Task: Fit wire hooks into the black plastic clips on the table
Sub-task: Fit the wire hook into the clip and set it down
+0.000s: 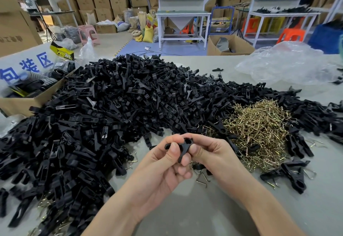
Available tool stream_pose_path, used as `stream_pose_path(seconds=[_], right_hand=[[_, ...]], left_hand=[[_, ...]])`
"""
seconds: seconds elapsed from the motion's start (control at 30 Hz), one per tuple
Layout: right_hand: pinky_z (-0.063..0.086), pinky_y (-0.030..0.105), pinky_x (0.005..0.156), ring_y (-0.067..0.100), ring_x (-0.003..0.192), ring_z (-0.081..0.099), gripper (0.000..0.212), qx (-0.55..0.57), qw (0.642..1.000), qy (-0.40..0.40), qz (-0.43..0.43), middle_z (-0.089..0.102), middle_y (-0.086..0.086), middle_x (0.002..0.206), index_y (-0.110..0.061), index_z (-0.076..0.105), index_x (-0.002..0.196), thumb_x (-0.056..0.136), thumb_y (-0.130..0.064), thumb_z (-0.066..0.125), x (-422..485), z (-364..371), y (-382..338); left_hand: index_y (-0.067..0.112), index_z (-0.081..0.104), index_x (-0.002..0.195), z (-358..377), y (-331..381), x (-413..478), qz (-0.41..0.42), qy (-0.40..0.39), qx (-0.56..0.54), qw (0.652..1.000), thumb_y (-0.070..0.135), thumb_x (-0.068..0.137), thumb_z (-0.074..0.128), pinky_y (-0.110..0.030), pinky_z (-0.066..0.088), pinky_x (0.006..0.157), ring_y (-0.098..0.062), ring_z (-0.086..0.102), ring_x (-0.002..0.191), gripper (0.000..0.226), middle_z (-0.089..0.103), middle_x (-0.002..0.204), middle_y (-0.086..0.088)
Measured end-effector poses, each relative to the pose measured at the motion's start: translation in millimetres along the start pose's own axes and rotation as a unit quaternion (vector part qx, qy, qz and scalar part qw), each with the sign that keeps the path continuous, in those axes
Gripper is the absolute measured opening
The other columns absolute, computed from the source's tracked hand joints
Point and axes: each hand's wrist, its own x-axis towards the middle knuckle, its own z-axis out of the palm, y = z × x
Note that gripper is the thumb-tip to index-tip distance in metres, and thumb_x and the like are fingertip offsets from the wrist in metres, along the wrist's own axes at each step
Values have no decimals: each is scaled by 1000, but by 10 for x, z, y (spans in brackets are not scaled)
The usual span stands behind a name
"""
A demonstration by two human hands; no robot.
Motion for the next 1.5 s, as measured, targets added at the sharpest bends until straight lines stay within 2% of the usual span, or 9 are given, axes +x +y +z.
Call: stream_pose_path(seconds=[0.27,0.53,0.67,0.83,1.0,1.17,1.3,1.4,1.5], right_hand=[[57,24,76,17,78,73,29,-15,1000,-3,0,76,7,81,-5,69,120,94,-9,57,-16,6,-22],[56,30,88,24,99,73,33,-3,1000,-1,0,75,13,110,-9,67,128,97,-14,57,7,46,20],[56,27,84,20,92,73,33,-3,999,39,-7,76,8,100,-21,73,120,89,-21,67,15,55,45],[57,35,90,17,89,68,34,-7,998,65,-18,73,4,91,-19,73,121,87,-25,69,-24,62,42],[55,23,81,10,82,66,26,-9,992,120,-45,75,1,94,-21,76,113,88,-18,72,-233,19,-76],[52,15,74,5,77,64,23,-12,976,202,-76,73,-5,87,-21,77,110,90,-11,72,-698,-304,-280],[56,24,84,12,92,73,48,-10,941,322,-101,76,2,102,-28,67,126,79,-34,74,-1193,-772,-585],[58,27,86,22,98,74,59,31,900,417,-123,76,9,105,-24,52,134,79,-39,68,-1559,-1133,-815],[58,20,75,18,92,74,35,37,864,486,-127,76,5,105,-21,56,133,99,-23,60,-1947,-1392,-951]], left_hand=[[15,73,97,-22,-20,-9,-2,18,-9,1000,28,74,88,-28,51,61,-14,51,55,30,58,68,-8],[19,75,100,3,27,35,-12,40,-62,997,30,83,73,-26,52,59,-11,51,54,20,55,69,-2],[20,75,109,-14,9,63,-15,62,-53,997,30,87,68,-27,52,58,-11,52,55,25,56,70,-1],[18,67,126,1,-25,37,26,88,116,989,39,88,68,-28,53,63,-13,57,59,43,65,78,-4],[32,71,105,175,-110,-29,120,182,367,904,44,74,71,-26,54,62,-16,63,67,33,68,83,0],[31,62,79,578,-335,125,145,96,525,833,39,81,71,-12,45,57,0,55,59,12,69,90,13],[27,60,77,1137,-752,558,151,15,586,796,34,89,72,-12,42,57,1,52,56,19,66,77,18],[31,61,82,1907,-1041,1105,186,2,575,797,40,91,69,-7,40,59,7,58,65,15,66,73,21],[28,64,103,2701,-1252,1648,170,-39,532,828,46,93,64,-10,45,73,1,64,90,20,70,99,11]])
